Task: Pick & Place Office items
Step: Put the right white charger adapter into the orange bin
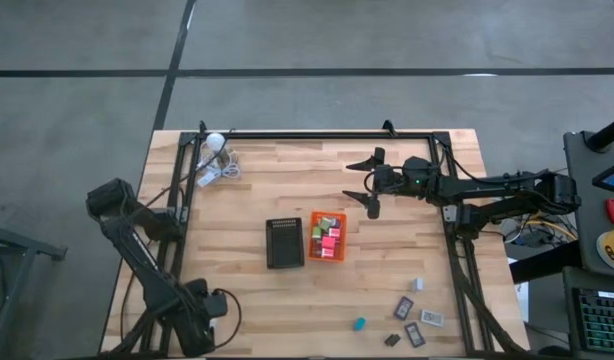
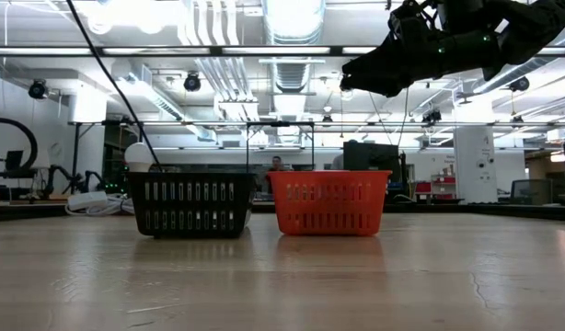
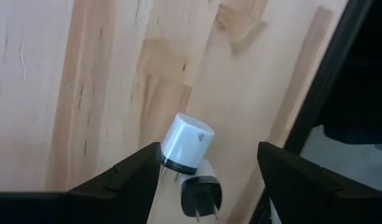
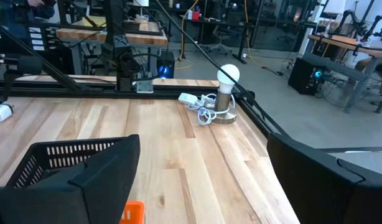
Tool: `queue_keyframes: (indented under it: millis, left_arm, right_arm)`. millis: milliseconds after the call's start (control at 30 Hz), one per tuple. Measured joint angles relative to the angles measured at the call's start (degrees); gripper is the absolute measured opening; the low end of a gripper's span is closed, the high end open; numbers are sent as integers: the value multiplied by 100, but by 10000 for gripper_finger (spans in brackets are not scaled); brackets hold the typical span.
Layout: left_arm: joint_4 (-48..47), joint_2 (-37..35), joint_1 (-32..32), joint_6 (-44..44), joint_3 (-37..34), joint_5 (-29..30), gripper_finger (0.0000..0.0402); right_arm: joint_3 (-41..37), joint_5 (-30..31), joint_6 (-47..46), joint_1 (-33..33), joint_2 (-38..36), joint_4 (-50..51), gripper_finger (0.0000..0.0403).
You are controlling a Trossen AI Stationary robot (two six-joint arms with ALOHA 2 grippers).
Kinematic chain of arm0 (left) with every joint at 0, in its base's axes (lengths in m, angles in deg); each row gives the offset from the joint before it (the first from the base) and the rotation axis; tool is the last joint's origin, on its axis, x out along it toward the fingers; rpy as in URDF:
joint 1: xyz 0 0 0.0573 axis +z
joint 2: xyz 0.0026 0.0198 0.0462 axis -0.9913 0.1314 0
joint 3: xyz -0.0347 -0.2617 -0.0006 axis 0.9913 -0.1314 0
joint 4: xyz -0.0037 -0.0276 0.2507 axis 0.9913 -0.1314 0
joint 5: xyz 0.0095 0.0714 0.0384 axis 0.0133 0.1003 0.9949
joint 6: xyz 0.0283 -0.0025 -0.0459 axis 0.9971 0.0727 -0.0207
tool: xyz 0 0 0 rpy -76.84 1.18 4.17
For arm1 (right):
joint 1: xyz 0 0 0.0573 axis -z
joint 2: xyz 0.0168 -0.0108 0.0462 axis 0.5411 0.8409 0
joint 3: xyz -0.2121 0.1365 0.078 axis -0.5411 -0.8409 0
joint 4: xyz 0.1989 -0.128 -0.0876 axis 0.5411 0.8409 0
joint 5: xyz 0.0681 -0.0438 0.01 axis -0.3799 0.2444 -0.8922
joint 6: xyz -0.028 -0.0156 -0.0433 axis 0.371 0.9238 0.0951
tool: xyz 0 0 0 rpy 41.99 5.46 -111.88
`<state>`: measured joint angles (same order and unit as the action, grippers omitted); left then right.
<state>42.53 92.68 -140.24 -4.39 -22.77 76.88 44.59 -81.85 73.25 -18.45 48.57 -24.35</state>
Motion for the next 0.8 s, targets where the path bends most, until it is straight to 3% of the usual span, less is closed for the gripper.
queue_keyframes:
  millis: [533, 800]
  left_arm:
    - [15, 586, -14, 120, -9, -173, 273]
    - [329, 609, -12, 134, -332, -105, 273]
  right_arm:
    - [0, 0, 0, -4, 0, 0, 349]
    - [0, 0, 0, -4, 2, 0, 341]
